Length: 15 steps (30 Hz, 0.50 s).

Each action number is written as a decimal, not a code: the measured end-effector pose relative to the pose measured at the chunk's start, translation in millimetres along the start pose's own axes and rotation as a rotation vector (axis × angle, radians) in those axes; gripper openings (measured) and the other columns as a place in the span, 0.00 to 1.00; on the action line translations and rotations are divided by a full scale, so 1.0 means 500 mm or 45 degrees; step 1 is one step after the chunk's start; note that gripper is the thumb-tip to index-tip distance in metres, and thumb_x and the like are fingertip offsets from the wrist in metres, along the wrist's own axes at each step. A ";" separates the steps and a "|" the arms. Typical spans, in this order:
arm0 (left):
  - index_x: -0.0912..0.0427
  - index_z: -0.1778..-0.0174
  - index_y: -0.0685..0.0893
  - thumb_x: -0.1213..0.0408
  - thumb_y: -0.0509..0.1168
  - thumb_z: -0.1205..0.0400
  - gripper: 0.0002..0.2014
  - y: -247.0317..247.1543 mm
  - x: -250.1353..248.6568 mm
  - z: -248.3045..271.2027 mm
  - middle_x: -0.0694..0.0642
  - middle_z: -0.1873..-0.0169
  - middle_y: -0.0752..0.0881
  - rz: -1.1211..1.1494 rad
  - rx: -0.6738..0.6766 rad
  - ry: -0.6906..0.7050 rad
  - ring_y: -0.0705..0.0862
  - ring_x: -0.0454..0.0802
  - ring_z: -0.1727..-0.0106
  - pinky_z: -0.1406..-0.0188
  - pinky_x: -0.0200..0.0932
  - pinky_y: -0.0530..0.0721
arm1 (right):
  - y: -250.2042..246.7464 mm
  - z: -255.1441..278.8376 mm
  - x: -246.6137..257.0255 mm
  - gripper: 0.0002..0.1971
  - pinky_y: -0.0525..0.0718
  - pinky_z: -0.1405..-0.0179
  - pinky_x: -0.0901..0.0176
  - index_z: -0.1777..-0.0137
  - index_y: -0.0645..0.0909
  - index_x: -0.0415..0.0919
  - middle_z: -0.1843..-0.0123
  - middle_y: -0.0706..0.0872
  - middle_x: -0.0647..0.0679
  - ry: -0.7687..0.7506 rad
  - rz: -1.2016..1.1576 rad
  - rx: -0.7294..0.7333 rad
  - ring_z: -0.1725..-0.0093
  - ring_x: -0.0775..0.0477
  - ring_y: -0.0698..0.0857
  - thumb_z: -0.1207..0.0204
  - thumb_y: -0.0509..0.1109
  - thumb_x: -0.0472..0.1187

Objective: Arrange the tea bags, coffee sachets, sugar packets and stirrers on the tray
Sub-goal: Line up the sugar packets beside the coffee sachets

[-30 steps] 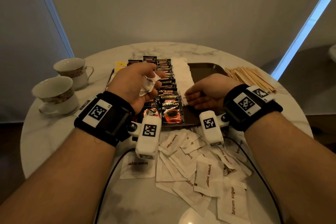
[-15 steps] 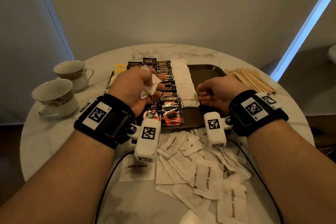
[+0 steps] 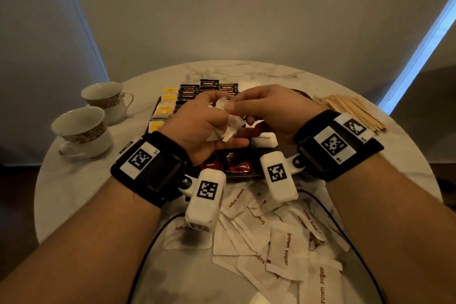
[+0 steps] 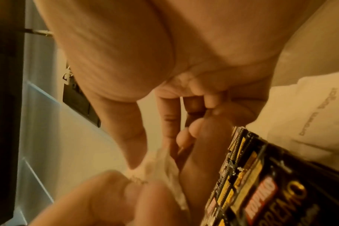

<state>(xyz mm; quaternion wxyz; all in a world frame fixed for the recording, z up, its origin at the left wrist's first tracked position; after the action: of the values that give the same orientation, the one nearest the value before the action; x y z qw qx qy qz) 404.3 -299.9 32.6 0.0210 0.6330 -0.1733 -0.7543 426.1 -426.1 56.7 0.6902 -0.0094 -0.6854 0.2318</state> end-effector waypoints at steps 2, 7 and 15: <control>0.51 0.24 0.76 0.85 0.60 0.20 0.32 -0.002 -0.001 -0.003 0.62 0.29 0.79 -0.003 0.017 0.004 0.89 0.69 0.38 0.62 0.54 0.91 | 0.004 -0.005 0.005 0.07 0.88 0.57 0.55 0.48 0.92 0.42 0.54 0.93 0.42 -0.075 0.083 -0.034 0.59 0.50 0.87 0.23 0.80 0.43; 0.53 0.26 0.81 0.84 0.67 0.19 0.28 -0.004 0.001 -0.014 0.64 0.31 0.84 -0.047 0.045 0.059 0.91 0.67 0.40 0.66 0.46 0.91 | -0.007 -0.011 -0.020 0.06 0.90 0.56 0.49 0.46 0.90 0.38 0.48 0.93 0.40 -0.086 -0.323 -0.064 0.52 0.42 0.93 0.21 0.76 0.35; 0.61 0.43 0.85 0.76 0.77 0.24 0.15 -0.022 -0.015 -0.018 0.55 0.58 0.93 -0.115 -0.073 0.172 0.93 0.51 0.61 0.72 0.40 0.88 | -0.024 -0.007 -0.012 0.04 0.85 0.63 0.51 0.54 0.89 0.42 0.55 0.92 0.43 -0.160 -0.429 -0.196 0.58 0.44 0.89 0.19 0.74 0.35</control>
<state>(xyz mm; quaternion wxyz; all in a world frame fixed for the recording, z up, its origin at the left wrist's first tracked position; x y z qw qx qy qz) 416.5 -289.8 35.3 0.0169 0.6888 -0.1210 -0.7146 433.4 -437.7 54.6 0.6723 0.0672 -0.7348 0.0602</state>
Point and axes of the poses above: each hand's wrist, its own z-axis away from the middle knuckle, its own y-axis out of the palm, x = y × z, the point moved 8 cm from there along -z, towards the middle knuckle
